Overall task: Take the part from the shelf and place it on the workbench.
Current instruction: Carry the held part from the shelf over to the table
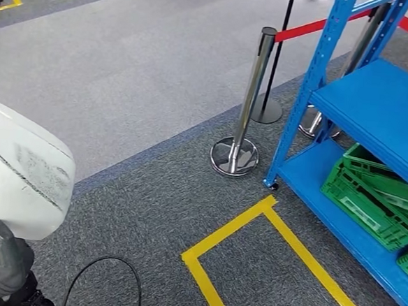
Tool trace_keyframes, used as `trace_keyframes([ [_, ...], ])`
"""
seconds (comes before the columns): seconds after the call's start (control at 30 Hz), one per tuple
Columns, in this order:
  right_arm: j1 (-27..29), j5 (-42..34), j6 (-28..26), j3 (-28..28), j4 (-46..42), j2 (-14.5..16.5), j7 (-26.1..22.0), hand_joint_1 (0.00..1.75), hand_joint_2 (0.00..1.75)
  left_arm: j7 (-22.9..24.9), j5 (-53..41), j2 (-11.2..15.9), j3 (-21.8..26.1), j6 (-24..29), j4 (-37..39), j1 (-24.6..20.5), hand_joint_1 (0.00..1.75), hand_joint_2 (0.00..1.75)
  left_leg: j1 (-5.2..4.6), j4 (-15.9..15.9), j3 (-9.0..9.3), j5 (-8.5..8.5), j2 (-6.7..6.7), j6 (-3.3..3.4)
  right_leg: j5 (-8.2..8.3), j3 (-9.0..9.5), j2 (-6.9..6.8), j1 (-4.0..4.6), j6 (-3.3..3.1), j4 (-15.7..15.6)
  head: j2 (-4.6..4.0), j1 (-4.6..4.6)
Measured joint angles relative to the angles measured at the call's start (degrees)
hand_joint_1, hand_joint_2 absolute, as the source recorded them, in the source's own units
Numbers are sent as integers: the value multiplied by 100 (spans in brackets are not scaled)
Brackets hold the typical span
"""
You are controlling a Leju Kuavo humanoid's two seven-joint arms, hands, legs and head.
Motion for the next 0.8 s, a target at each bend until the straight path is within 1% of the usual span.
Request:
trace_keyframes([
  [0.03,-6,-1,3,-16,0,1,-2,0,0,0,-20,2,-4,3,0,-9,175,175,-4,-132,77,119,19,19,-10,10,-83,10,-4,0,0,0],
  [0.07,-16,10,1,-23,0,2,16,0,0,0,-29,3,-5,6,0,-18,175,175,-15,-464,252,312,71,53,-23,27,-156,18,-5,-1,0,0],
  [0.1,-26,25,-4,-27,0,7,45,0,0,0,-28,3,-4,6,0,-29,175,175,-47,-852,459,466,208,97,-38,45,-217,26,1,-3,0,2],
  [0.13,-32,39,-13,-30,0,14,75,0,0,0,-23,2,-4,4,-1,-42,175,175,-92,-1199,633,565,361,143,-55,57,-272,38,16,-3,0,-4],
  [0.17,-34,48,-21,-32,0,27,96,0,0,0,-21,1,-3,1,-2,-51,175,175,-135,-1427,740,608,482,183,-69,68,-333,49,33,-7,0,-3],
  [0.2,-34,54,-27,-34,0,44,101,0,0,0,-30,1,-2,-3,-4,-55,175,175,-171,-1520,774,592,552,210,-79,76,-394,60,55,-15,0,-6],
  [0.23,-35,59,-29,-37,-1,63,91,0,0,0,-51,0,-1,-5,-8,-57,175,175,-188,-1552,768,593,515,230,-86,91,-465,69,78,-28,0,-11],
  [0.27,-41,64,-26,-38,-3,82,74,0,0,0,-78,-3,0,-8,-15,-52,175,175,-176,-1580,772,610,440,255,-98,114,-514,68,104,-44,0,-6],
  [0.3,-50,68,-21,-38,-7,95,54,0,0,0,-104,-6,1,-9,-26,-49,175,175,-158,-1621,786,631,372,282,-138,116,-460,63,130,-27,0,-6],
  [0.33,-62,72,-14,-38,-9,104,36,0,0,0,-127,-10,1,-10,-35,-54,175,175,-138,-1661,801,653,303,311,-225,75,-331,57,152,80,0,-3],
  [0.37,-70,79,-7,-38,-11,107,25,0,0,0,-146,-18,1,-10,-44,-60,175,175,-114,-1692,817,672,237,334,-368,-37,-152,48,170,323,0,13],
  [0.4,-73,95,0,-39,-11,108,28,0,0,0,-164,-23,1,-9,-47,-64,175,175,-105,-1701,818,680,170,345,-539,-216,29,40,179,680,0,27],
  [0.43,-71,118,4,-39,-10,108,49,0,0,0,-182,-27,1,-5,-48,-67,175,175,-100,-1699,815,682,95,350,-696,-428,131,36,189,1091,0,40],
  [0.47,-67,150,6,-40,-10,108,99,0,0,0,-193,-29,1,3,-48,-60,175,175,-98,-1694,816,682,16,351,-778,-619,174,32,201,1424,0,53],
  [0.5,-67,186,2,-40,-9,108,170,0,0,0,-198,-29,2,15,-48,-49,175,175,-95,-1688,819,681,-65,351,-743,-734,188,27,210,1570,0,54],
  [0.53,-72,214,-2,-40,-9,108,236,0,0,0,-190,-28,3,26,-48,-37,175,175,-89,-1677,824,677,-153,345,-584,-743,199,19,220,1481,0,54],
  [0.57,-81,233,-4,-40,-9,108,278,0,0,-1,-177,-24,5,33,-48,-25,175,175,-78,-1660,828,668,-239,331,-342,-650,236,4,232,1184,0,54],
  [0.6,-88,240,-3,-39,-8,107,284,0,0,-1,-157,-16,9,31,-49,-12,175,175,-66,-1636,825,654,-320,309,-124,-505,366,-22,248,807,0,57],
  [0.63,-92,238,3,-39,-5,105,259,0,0,-1,-136,-5,15,20,-56,0,175,175,-62,-1591,804,636,-399,278,18,-365,527,-51,258,451,0,61],
  [0.67,-93,234,9,-38,-3,103,226,0,0,-1,-123,8,23,4,-71,15,175,175,-58,-1557,773,628,-468,243,80,-262,660,-69,250,231,0,62],
  [0.7,-92,231,13,-38,-1,102,196,0,0,0,-114,21,33,-15,-93,34,175,175,-53,-1535,739,630,-534,207,71,-212,751,-74,231,138,0,65],
  [0.73,-93,228,15,-39,1,101,175,0,0,0,-112,36,44,-30,-119,58,175,175,-48,-1523,710,643,-602,171,63,-192,732,-62,196,116,0,65],
  [0.77,-95,227,19,-40,-1,99,156,0,0,0,-114,50,57,-36,-145,85,175,175,-36,-1528,692,656,-659,140,74,-180,659,-57,154,123,0,64],
  [0.8,-101,228,26,-41,-3,99,133,0,0,-1,-120,64,69,-31,-173,110,175,175,-37,-1498,673,640,-615,113,83,-170,587,-56,115,113,0,59],
])
